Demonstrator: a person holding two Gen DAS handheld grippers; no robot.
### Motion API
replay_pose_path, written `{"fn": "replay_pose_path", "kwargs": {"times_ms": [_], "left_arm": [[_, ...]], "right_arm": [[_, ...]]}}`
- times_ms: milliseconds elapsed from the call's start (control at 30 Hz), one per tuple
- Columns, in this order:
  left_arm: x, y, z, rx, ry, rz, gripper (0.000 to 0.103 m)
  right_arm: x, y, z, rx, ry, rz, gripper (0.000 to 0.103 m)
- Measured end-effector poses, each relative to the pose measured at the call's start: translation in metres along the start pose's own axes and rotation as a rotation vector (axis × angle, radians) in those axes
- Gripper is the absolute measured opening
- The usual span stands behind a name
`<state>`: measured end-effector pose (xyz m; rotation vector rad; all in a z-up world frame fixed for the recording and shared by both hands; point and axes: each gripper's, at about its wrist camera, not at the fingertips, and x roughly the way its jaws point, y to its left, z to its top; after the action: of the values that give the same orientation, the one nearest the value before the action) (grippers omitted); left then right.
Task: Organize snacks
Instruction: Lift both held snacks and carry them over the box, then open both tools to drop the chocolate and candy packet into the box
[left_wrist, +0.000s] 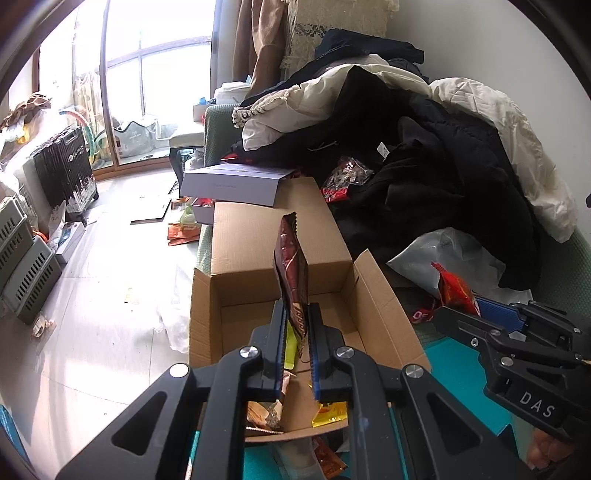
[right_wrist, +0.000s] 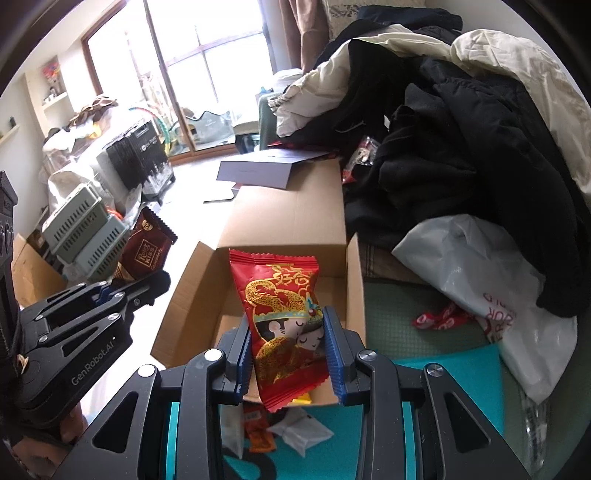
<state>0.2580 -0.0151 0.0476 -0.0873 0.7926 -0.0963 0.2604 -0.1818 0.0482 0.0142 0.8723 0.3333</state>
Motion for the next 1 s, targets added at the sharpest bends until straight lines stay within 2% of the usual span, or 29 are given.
{"fn": "replay_pose_path", "kwargs": {"times_ms": [200,367,567,700,900,1000], "left_arm": [[0.035,0.009,0.017,0.016,0.018,0.029,0.011],[0.061,0.014,0.021,0.031,0.053,0.043,0.011],[0.086,0.019,0.012,0.052,0.094,0.077,0.011],[0.1,0.024,0.004,0.048,0.134,0.087,0.011],[0.105,0.03,-0.003,0.023,0.167,0.089,0.011],[0.105,0.035,-0.004,0.002,0.186,0.103,0.011]], "right_arm": [[0.027,-0.002,0.027,-0.02,0.008,-0.03,0.033],[0.051,0.001,0.037,-0.043,0.022,-0.046,0.033],[0.081,0.008,0.033,-0.047,0.067,-0.047,0.033],[0.097,0.013,0.025,-0.062,0.093,-0.076,0.033],[0.105,0.018,0.017,-0.075,0.12,-0.097,0.034],[0.104,0.019,0.016,-0.083,0.127,-0.133,0.036]]}}
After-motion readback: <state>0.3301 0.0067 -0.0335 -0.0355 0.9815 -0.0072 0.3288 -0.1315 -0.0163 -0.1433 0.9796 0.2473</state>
